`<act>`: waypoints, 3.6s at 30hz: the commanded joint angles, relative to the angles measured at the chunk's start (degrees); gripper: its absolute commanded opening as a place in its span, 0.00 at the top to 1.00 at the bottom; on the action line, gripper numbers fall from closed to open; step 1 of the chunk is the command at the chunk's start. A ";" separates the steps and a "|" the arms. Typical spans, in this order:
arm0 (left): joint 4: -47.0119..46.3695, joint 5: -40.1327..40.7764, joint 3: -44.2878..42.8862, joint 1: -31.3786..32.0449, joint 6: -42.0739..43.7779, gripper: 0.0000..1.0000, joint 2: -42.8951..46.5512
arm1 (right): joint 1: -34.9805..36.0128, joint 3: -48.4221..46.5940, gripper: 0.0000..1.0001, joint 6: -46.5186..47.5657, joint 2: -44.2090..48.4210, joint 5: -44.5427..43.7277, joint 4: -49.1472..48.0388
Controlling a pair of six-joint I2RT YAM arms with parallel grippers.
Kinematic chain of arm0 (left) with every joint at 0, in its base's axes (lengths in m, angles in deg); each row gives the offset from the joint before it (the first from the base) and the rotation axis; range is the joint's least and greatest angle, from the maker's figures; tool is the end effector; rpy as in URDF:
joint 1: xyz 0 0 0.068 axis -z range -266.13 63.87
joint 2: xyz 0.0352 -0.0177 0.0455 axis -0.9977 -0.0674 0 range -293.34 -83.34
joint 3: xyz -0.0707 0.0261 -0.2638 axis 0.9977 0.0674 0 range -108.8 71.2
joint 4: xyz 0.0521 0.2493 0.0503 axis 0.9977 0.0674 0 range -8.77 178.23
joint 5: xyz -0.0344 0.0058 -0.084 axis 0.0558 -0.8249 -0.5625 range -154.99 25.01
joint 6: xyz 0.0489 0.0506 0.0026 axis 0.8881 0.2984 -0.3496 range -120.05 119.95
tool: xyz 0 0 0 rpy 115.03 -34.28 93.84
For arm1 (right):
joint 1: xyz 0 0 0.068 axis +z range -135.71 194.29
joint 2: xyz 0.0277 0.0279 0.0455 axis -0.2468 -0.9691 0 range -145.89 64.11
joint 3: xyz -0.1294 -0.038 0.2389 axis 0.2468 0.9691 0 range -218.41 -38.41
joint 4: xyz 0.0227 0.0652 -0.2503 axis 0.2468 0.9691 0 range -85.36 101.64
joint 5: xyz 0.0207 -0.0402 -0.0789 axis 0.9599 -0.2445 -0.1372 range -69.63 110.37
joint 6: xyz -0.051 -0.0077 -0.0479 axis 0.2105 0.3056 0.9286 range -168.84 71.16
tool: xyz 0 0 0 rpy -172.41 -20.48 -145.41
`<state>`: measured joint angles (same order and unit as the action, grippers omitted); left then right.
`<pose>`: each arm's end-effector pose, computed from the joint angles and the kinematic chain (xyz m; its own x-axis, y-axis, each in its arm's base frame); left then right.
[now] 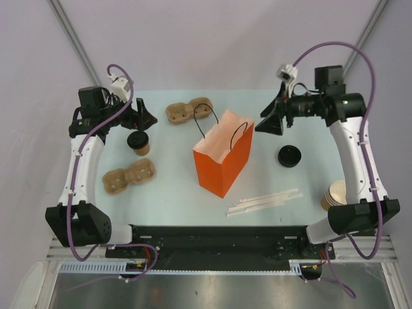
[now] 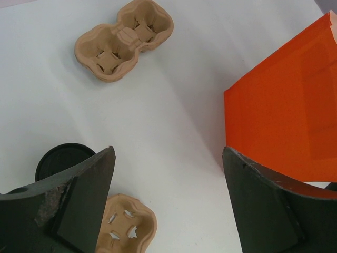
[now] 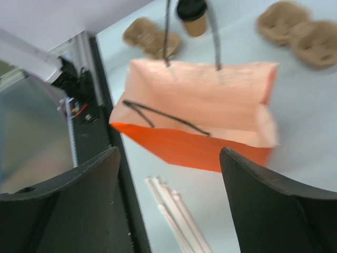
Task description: Pack the takeout coffee
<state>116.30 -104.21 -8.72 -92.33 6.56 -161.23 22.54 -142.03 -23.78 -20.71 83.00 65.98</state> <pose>0.3067 -0.0034 0.3771 -0.4873 0.0368 -0.8725 0.5029 0.8286 -0.2459 0.2705 0.0909 0.4452 -0.3041 -0.2408 -0.9217 -0.9297 0.2861 0.2320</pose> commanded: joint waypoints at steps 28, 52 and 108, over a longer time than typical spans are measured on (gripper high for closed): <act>9.58 -1.90 4.15 -10.94 4.29 0.01 5.03 | 7.22 -31.13 0.02 9.83 -30.50 -19.83 13.02; 15.30 11.63 21.81 -39.32 6.57 0.26 -5.78 | 11.70 -24.44 1.00 9.31 -28.48 -20.71 4.75; 19.43 13.66 8.72 -1.71 38.40 0.49 -18.80 | 12.31 -24.44 1.00 9.39 -29.44 -20.18 6.86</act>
<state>138.33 -86.59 -1.34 -91.94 46.53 -184.03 34.74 -165.92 -15.13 -52.55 61.58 72.58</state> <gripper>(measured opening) 0.469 0.009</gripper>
